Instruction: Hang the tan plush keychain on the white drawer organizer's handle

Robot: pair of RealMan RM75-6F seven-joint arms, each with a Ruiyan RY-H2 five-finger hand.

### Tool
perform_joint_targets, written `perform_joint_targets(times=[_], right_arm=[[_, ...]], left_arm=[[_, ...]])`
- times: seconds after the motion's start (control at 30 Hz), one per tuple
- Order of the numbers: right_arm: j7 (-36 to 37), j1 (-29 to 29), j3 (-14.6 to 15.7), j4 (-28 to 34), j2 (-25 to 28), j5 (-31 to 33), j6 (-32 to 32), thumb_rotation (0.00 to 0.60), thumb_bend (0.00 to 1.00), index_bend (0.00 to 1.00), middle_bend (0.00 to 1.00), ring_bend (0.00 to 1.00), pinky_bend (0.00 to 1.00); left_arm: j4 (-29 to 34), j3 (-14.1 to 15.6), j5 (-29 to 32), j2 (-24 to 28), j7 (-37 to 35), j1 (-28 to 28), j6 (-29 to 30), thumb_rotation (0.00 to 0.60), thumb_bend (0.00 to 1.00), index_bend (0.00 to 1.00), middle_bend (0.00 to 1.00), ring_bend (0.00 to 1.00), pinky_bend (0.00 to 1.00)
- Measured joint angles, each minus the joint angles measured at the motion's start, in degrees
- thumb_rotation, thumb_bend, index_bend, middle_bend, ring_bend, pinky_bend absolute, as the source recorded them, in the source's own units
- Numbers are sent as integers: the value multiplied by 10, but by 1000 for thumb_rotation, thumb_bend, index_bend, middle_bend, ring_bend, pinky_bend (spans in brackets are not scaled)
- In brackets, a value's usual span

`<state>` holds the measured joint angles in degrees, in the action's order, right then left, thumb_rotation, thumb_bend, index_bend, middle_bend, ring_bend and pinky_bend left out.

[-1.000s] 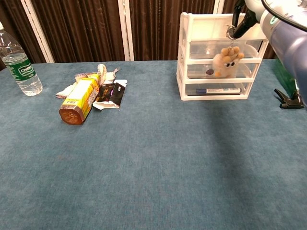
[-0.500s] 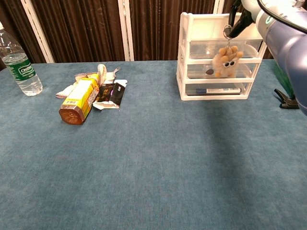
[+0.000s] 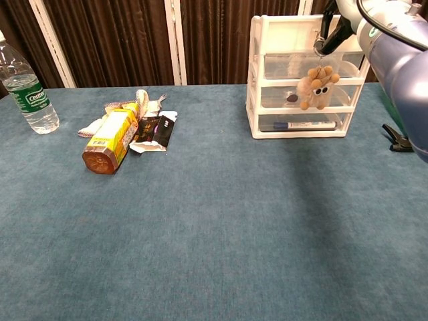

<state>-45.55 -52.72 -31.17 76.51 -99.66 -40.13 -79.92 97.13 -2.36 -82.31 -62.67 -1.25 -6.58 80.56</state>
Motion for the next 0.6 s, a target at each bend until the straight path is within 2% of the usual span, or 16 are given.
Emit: perform_joint_targets(times=[0.37,0.6], right_arm=[[13,0,0,16,-2,-22,-24,600,366,594,1000,1000,1000],[5,0,0,-2,-9,-17,-34,600,366,594,1000,1000,1000]], left_arm=[[2,0,-1,0,1,0,1,600,19,0,0,0,0],[2,2,-6,1,-3,2,5,600,19,0,0,0,0]])
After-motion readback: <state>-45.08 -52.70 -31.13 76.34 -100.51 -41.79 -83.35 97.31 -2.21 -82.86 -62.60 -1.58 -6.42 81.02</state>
